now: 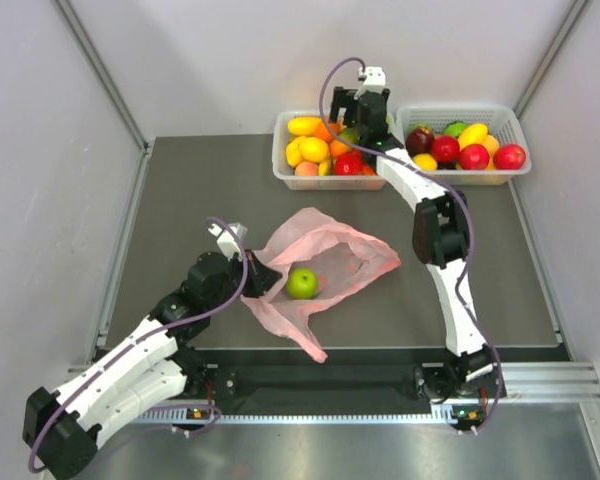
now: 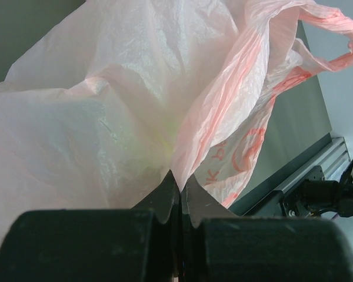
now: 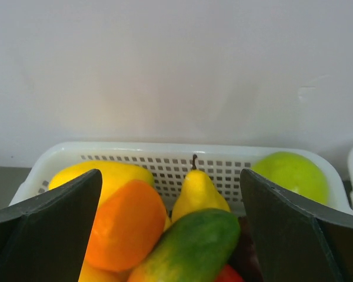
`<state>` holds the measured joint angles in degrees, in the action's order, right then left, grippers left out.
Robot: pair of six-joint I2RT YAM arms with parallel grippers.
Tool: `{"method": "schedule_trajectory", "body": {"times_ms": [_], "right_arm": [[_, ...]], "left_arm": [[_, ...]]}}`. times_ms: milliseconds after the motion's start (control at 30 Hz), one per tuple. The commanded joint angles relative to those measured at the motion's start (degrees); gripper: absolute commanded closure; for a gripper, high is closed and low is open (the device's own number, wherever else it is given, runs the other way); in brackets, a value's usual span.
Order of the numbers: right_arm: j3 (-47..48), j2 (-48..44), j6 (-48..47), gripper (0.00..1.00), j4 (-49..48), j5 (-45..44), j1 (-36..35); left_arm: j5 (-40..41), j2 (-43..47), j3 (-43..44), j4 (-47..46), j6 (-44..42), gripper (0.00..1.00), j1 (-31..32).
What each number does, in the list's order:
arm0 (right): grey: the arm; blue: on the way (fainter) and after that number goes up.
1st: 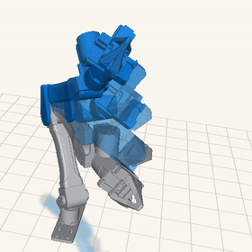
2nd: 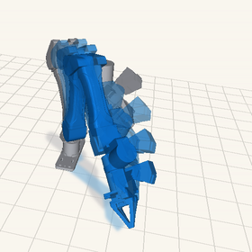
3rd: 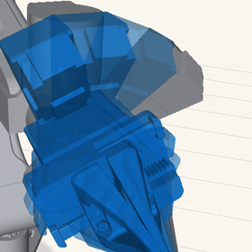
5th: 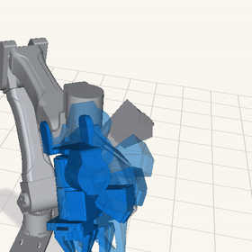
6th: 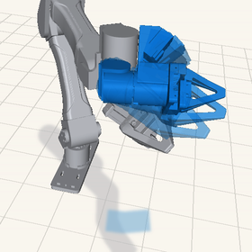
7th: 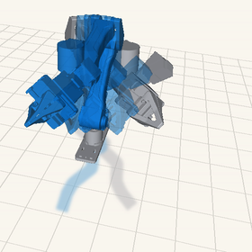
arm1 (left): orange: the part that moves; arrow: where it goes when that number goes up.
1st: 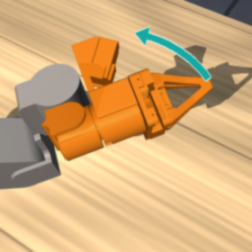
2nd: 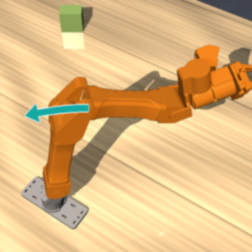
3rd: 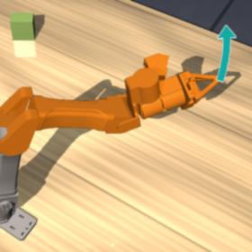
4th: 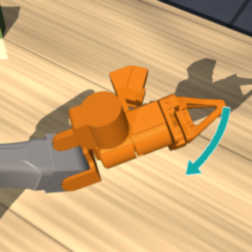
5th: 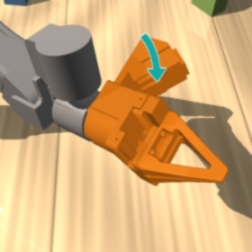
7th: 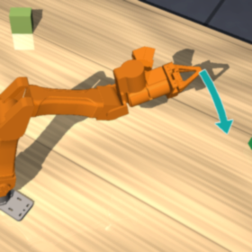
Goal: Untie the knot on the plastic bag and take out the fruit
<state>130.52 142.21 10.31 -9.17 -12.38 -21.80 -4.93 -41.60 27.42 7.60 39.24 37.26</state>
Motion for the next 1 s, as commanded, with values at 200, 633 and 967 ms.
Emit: {"method": "schedule_trajectory", "body": {"times_ms": [200,633,967], "right_arm": [[-38.81,-43.36,-2.56,0.01,-14.12,7.98,-0.43],[-68.64,-80.42,-4.93,0.0,16.16,30.75,-6.13],[-80.15,-76.93,-0.56,0.0,14.73,19.07,-28.9]], "left_arm": [[2.64,0.38,4.66,0.23,-2.59,1.0,0.1],[1.59,-4.01,5.54,-2.15,-1.71,1.0,0.27],[0.54,-5.15,5.46,-3.46,-1.19,1.0,0.27]]}}
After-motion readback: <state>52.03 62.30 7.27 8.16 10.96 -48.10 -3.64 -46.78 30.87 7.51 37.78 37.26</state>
